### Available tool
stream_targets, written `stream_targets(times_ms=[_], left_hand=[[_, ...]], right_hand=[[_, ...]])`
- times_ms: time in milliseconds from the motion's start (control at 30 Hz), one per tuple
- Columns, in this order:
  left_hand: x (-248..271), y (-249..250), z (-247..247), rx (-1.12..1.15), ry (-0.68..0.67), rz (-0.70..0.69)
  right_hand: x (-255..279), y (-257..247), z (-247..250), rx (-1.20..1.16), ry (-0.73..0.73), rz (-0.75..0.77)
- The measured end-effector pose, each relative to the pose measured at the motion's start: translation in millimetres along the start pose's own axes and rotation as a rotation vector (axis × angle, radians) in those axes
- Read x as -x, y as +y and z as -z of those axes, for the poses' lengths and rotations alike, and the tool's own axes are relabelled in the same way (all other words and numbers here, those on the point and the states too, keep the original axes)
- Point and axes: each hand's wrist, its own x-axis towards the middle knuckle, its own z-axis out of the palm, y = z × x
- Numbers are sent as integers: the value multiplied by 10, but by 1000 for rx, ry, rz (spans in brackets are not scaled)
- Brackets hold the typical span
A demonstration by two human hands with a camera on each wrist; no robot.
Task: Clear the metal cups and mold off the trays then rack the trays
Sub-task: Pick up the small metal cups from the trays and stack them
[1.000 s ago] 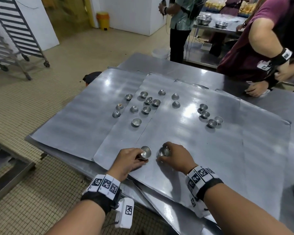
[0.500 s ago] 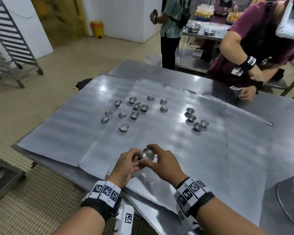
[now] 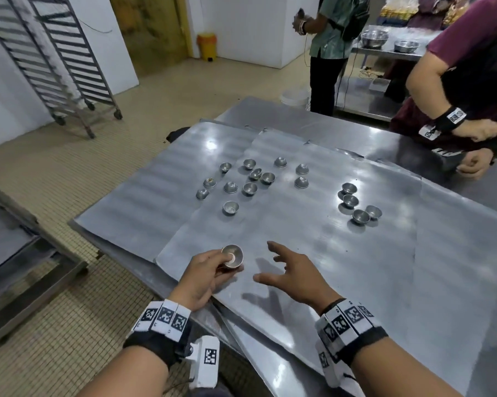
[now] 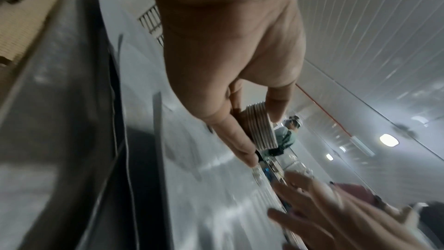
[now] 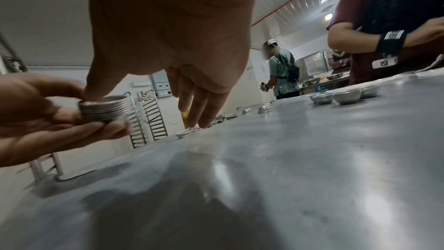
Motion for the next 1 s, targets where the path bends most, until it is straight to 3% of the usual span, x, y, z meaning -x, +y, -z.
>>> stream_targets(times_ms=[233,667,1000], left_hand=[[-305,246,346,67,9,-3],[-1121,857,1097,-162,-129,51],[-1479,1082,1363,-183,-220,100]], right_hand=[[-524,-135,102,95,35,-81],[-2133,-731,-378,366,11,-169],[-2307,-670,-656,492,13,-263]])
